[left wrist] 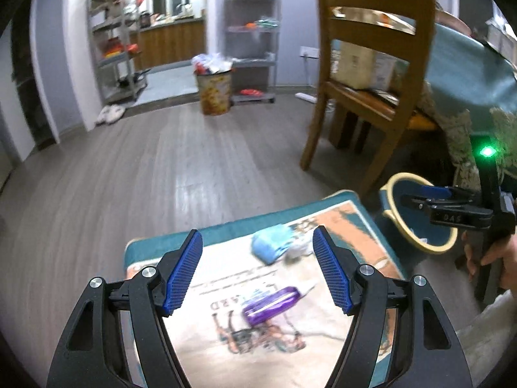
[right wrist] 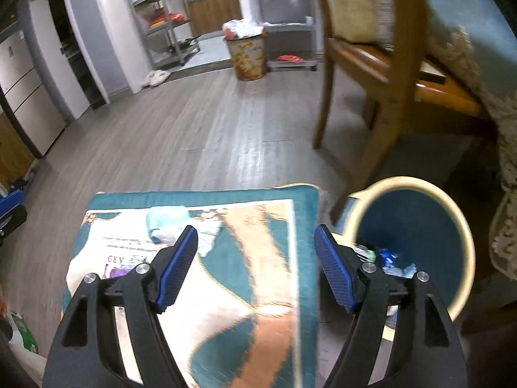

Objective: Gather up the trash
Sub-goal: 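Move both open tools back over the cushion toward the blue mask, then grasp the blue face mask with the left gripper while the right grasps a white tissue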

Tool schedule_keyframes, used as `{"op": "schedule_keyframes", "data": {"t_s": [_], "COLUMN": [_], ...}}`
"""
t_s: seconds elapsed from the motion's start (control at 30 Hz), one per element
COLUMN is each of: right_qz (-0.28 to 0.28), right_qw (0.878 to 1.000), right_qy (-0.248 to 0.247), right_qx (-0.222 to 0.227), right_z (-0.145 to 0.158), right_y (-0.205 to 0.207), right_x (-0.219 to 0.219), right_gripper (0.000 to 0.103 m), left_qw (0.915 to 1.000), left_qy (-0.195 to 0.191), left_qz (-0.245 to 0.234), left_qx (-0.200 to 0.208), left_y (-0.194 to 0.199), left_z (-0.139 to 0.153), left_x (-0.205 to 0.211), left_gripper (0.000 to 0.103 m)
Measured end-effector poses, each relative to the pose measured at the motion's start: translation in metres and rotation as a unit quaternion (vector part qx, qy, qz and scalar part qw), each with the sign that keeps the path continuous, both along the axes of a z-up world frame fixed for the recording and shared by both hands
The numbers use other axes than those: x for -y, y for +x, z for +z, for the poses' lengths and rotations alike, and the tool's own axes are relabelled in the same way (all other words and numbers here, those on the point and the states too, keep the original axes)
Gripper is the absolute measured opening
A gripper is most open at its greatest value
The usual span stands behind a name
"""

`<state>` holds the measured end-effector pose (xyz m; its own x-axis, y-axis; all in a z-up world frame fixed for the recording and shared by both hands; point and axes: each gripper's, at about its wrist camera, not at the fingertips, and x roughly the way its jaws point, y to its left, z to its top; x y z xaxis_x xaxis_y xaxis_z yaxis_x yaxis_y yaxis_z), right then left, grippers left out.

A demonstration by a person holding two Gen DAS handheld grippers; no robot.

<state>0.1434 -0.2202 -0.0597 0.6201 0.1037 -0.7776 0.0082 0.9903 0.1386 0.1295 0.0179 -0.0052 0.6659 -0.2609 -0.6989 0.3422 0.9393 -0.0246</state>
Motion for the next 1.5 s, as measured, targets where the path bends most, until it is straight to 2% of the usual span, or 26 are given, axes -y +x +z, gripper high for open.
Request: {"op": "schedule_keyframes", "data": {"t_s": [0.13, 0.23, 0.4, 0.47, 0.57, 0.73, 0.8, 0.83, 1.0, 1.23, 1.5], "right_qz": [0.021, 0.039, 0.069, 0.081, 0.102, 0.114, 0.110, 0.109, 0.094, 0.096, 0.105], "right_qw": [1.000, 0.999, 0.997, 0.995, 0.993, 0.989, 0.989, 0.989, 0.990, 0.991, 0.989], "right_qy": [0.003, -0.001, -0.007, 0.010, 0.007, 0.005, 0.011, 0.016, 0.062, 0.067, 0.061], "right_qx": [-0.015, -0.024, -0.041, -0.050, -0.062, -0.089, -0.101, -0.103, -0.084, -0.061, -0.085], "right_z": [-0.014, -0.028, -0.056, -0.066, -0.081, -0.107, -0.113, -0.114, -0.093, -0.069, -0.078], "right_y": [0.015, 0.025, 0.040, 0.046, 0.054, 0.069, 0.072, 0.071, 0.066, 0.053, 0.050], "right_x": [-0.029, -0.050, -0.081, -0.093, -0.112, -0.127, -0.124, -0.122, -0.101, -0.074, -0.048], "right_gripper": [0.073, 0.073, 0.073, 0.073, 0.071, 0.048, 0.021, 0.011, 0.008, 0.007, 0.007], "left_qw": [0.9997, 0.9989, 0.9981, 0.9974, 0.9964, 0.9961, 0.9960, 0.9959, 0.9955, 0.9941, 0.9887], "left_qy": [0.021, 0.034, 0.012, 0.015, 0.019, 0.013, 0.015, 0.016, 0.017, 0.013, 0.049], "left_qz": [0.007, 0.015, 0.046, 0.053, 0.059, 0.062, 0.059, 0.058, 0.052, 0.035, -0.017], "left_qx": [-0.007, -0.031, -0.039, -0.047, -0.057, -0.062, -0.066, -0.067, -0.078, -0.102, -0.141], "left_y": [0.003, 0.009, 0.022, 0.028, 0.036, 0.041, 0.043, 0.044, 0.057, 0.083, 0.099], "left_z": [-0.017, -0.032, -0.045, -0.052, -0.059, -0.063, -0.066, -0.067, -0.077, -0.099, -0.135], "left_x": [-0.020, -0.035, -0.054, -0.057, -0.060, -0.057, -0.056, -0.055, -0.044, -0.010, 0.045], "left_gripper": [0.072, 0.072, 0.072, 0.072, 0.072, 0.072, 0.072, 0.072, 0.072, 0.072, 0.072]}}
